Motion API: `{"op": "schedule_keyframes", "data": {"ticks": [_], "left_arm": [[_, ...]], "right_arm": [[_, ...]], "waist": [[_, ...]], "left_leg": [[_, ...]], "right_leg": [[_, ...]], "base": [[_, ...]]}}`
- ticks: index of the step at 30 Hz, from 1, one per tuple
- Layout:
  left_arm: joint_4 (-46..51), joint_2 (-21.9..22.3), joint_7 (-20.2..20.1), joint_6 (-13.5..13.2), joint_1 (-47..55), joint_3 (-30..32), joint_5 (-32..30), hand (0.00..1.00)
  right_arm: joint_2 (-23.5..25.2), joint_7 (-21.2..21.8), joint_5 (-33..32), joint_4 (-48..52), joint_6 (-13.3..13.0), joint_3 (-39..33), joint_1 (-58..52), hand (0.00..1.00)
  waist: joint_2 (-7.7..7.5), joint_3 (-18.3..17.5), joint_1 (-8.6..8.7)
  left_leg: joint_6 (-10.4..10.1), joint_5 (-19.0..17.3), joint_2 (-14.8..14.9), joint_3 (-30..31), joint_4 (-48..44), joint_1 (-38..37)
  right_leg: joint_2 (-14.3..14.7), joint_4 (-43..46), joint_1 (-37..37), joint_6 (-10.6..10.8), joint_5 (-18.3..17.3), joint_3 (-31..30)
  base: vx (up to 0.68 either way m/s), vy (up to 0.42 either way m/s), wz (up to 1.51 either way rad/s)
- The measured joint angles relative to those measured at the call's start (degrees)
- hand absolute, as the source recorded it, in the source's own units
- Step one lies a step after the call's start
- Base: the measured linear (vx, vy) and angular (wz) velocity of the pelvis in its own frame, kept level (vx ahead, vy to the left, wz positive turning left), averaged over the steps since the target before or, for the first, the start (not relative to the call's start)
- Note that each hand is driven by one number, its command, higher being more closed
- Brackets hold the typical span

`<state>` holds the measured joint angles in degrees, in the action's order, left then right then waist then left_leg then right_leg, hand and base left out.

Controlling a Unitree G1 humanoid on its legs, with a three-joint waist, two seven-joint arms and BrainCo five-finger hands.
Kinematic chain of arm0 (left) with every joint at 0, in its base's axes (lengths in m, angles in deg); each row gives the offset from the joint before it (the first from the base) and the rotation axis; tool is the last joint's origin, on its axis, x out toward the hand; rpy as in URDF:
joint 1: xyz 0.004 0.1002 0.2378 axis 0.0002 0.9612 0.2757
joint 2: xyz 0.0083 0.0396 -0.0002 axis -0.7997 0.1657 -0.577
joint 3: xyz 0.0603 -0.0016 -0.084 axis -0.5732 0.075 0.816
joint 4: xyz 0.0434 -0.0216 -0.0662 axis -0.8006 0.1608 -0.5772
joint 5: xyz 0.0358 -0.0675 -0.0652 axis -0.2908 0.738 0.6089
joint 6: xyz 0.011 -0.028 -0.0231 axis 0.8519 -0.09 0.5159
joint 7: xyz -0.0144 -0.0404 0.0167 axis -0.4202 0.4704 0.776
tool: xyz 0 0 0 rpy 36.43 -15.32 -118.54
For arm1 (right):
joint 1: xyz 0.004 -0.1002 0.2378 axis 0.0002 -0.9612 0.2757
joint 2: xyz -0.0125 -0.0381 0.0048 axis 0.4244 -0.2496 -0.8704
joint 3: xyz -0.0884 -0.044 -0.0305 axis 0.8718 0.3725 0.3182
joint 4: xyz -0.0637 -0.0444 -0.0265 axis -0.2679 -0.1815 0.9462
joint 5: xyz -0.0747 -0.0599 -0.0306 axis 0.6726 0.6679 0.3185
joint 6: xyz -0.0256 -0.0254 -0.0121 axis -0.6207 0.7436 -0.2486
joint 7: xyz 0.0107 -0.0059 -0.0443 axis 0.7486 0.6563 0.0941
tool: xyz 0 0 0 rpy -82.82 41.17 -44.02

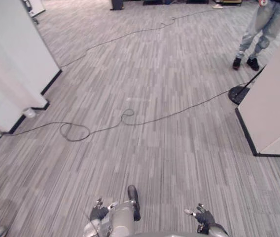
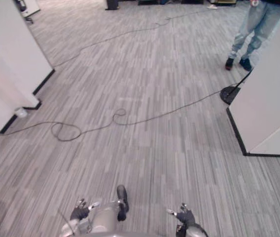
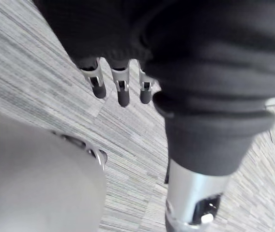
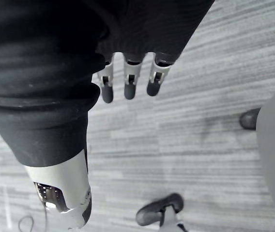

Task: Organize washtable

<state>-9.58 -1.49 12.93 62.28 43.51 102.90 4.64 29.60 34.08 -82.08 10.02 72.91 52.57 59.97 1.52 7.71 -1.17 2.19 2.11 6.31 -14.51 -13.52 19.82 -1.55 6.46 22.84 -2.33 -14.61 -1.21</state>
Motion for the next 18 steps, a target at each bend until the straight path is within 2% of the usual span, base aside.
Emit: {"op": "schedule_keyframes", "data": {"ticks": [1, 2, 3, 4, 5, 6, 7, 8, 10, 11, 12, 13, 14, 15, 16, 17, 18], "left_arm": [[-0.98, -0.85, 0.0, -0.04, -0.13, -0.08, -0.23, 0.0], [-1.96, -2.04, -0.05, 0.01, -0.52, -0.2, -0.18, 0.0], [-2.38, -2.61, -0.05, 0.06, -0.82, -0.28, -0.19, 0.0], [-3.32, -4.51, -0.06, 0.35, -1.14, -2.17, -0.38, 0.0], [-3.88, -5.16, -0.11, 0.84, -1.33, -3.18, -1.06, 0.0], [-4.12, -4.93, -0.08, 0.95, -1.37, -3.2, -1.32, 0.0], [-4.34, -4.32, -0.06, 1.25, -1.61, -3.34, -1.53, 0.0], [-4.94, -4.18, -0.13, 1.49, -1.56, -3.82, -1.96, 0.0], [-5.56, -3.93, -0.2, 1.62, -1.62, -4.14, -2.22, 0.0], [-5.66, -3.81, -0.2, 1.63, -1.65, -4.16, -2.48, 0.0], [-5.66, -3.48, -0.24, 1.62, -1.91, -4.13, -2.56, 0.0], [-5.67, -3.17, -0.32, 1.66, -2.49, -4.14, -2.64, 0.0], [-5.67, -2.89, -0.44, 1.69, -3.03, -4.14, -2.69, 0.0], [-5.5, -2.11, -0.5, 1.66, -3.55, -4.15, -2.86, 0.0], [-5.34, -1.65, -0.62, 1.64, -3.66, -4.15, -3.06, 0.0], [-5.14, -0.97, -1.17, 1.59, -3.55, -4.16, -3.18, 0.0], [-5.14, -0.57, -1.27, 1.61, -3.56, -4.13, -3.35, 0.0]], "right_arm": [[0.63, 0.08, -0.06, -0.05, -0.22, -1.04, -0.72, 0.0], [1.86, 0.29, -0.12, -0.52, -0.31, -2.63, -0.72, 0.0], [2.35, 0.3, -0.14, -0.66, -0.35, -3.17, -0.57, 0.0], [3.23, 0.38, -0.12, -1.02, -0.43, -3.73, -0.41, 0.0], [3.06, 0.76, -0.11, -0.95, -0.35, -3.42, -0.45, 0.0], [2.76, 1.02, -0.12, -0.75, -0.45, -3.08, -0.49, 0.0], [2.55, 1.46, -0.17, 0.25, -0.49, -2.95, -0.55, 0.0], [2.62, 1.5, -0.31, 1.43, -0.77, -2.77, -0.54, 0.0], [2.64, 1.5, -0.85, 3.11, -1.26, -2.85, -0.61, 0.0], [2.63, 1.48, -0.93, 3.56, -1.31, -2.97, -0.72, 0.0], [2.63, 1.48, -1.43, 4.77, -1.39, -3.0, -1.38, 0.0], [2.58, 1.46, -2.11, 5.26, -1.47, -2.97, -1.6, 0.0], [2.57, 1.46, -2.37, 5.33, -1.46, -2.96, -1.59, 0.0], [2.57, 1.44, -2.43, 5.41, -1.44, -2.73, -1.56, 0.0], [2.55, 1.36, -2.43, 5.41, -1.4, -2.55, -1.55, 0.0], [2.63, 1.32, -2.46, 5.41, -1.24, -2.08, -1.75, 0.0], [2.74, 1.31, -2.48, 5.4, -1.14, -1.87, -1.68, 0.0]], "waist": [[-2.27, -1.31, 0.68], [-4.45, -1.17, 0.76], [-5.51, -0.92, 0.83], [-6.8, -0.62, 1.94], [-7.66, -0.97, 2.21], [-7.53, -0.93, 2.15], [-6.54, -0.77, 1.99], [-5.8, -0.61, 2.35], [-5.21, -0.19, 3.51], [-5.1, -0.17, 3.6], [-4.88, -0.24, 3.56], [-4.7, -0.2, 3.56], [-4.69, -0.21, 3.64], [-4.64, -0.27, 3.77], [-4.64, -0.29, 3.79], [-5.33, -0.62, 4.05], [-5.75, -0.9, 4.31]], "left_leg": [[1.61, 1.49, -2.73, -0.11, 0.95, -1.62], [2.3, 1.92, -5.76, 0.24, 1.61, -5.04], [2.77, 1.82, -6.86, 0.63, 1.81, -6.98], [4.18, -0.51, -9.67, 2.24, 2.37, -10.95], [4.1, -2.56, -11.13, 3.29, 3.01, -14.51], [4.4, -3.55, -11.4, 3.59, 3.37, -16.44], [4.56, -5.64, -11.4, 4.31, 4.34, -20.38], [5.08, -6.44, -11.27, 5.23, 5.92, -23.99], [5.73, -8.35, -10.99, 7.03, 7.96, -29.45], [5.84, -9.0, -10.95, 7.61, 8.64, -30.94], [5.64, -10.62, -10.71, 8.92, 9.25, -33.2], [5.16, -12.1, -10.57, 10.59, 9.47, -34.94], [4.58, -13.02, -10.59, 11.82, 9.62, -35.9], [3.04, -14.35, -10.62, 13.15, 9.32, -37.17], [2.3, -15.08, -10.65, 13.58, 8.99, -37.86], [0.49, -17.22, -11.03, 14.96, 6.37, -38.6], [-0.17, -18.41, -10.97, 15.59, 4.04, -38.66]], "right_leg": [[-2.23, 8.28, -3.06, 0.13, 0.03, -0.63], [-4.13, 21.24, -6.92, 4.04, 2.33, -1.4], [-4.85, 27.83, -8.94, 7.45, 5.57, -2.42], [-5.3, 39.9, -12.52, 12.28, 16.28, -4.49], [-6.59, 50.49, -17.61, 12.1, 16.12, -3.9], [-7.11, 54.22, -20.3, 10.98, 15.05, -3.07], [-7.07, 58.22, -25.61, 8.15, 12.12, -1.55], [-6.38, 58.39, -30.07, 5.87, 8.78, -0.19], [-4.26, 53.42, -35.25, 4.44, 3.65, 1.67], [-3.47, 50.64, -36.71, 4.15, 2.64, 2.34], [-2.11, 42.46, -38.66, 3.73, 2.3, 4.22], [-0.95, 31.82, -39.91, 3.35, 2.94, 6.08], [0.14, 25.04, -40.49, 3.1, 3.82, 6.02], [1.46, 18.33, -40.54, 2.18, 6.01, 5.04], [1.67, 16.87, -40.36, 1.06, 7.15, 4.07], [1.45, 15.93, -39.04, -0.86, 10.56, 2.76], [1.17, 16.74, -38.27, -0.91, 14.25, 2.74]], "base": [[0.55, 0.319, 0.12], [0.8, 0.452, 0.18], [0.77, 0.376, 0.52], [0.75, 0.311, 0.78], [0.62, 0.219, 0.76], [0.59, 0.214, 0.38], [0.56, 0.201, 0.15], [0.55, 0.183, 0.17], [0.49, 0.097, 0.39], [0.55, 0.048, 0.54], [0.57, 0.016, 0.61], [0.73, 0.003, 0.73], [0.77, -0.032, 0.89], [0.66, -0.049, 0.8], [0.67, -0.088, 1.13], [0.54, -0.093, 1.06], [0.66, -0.154, 1.25]]}}
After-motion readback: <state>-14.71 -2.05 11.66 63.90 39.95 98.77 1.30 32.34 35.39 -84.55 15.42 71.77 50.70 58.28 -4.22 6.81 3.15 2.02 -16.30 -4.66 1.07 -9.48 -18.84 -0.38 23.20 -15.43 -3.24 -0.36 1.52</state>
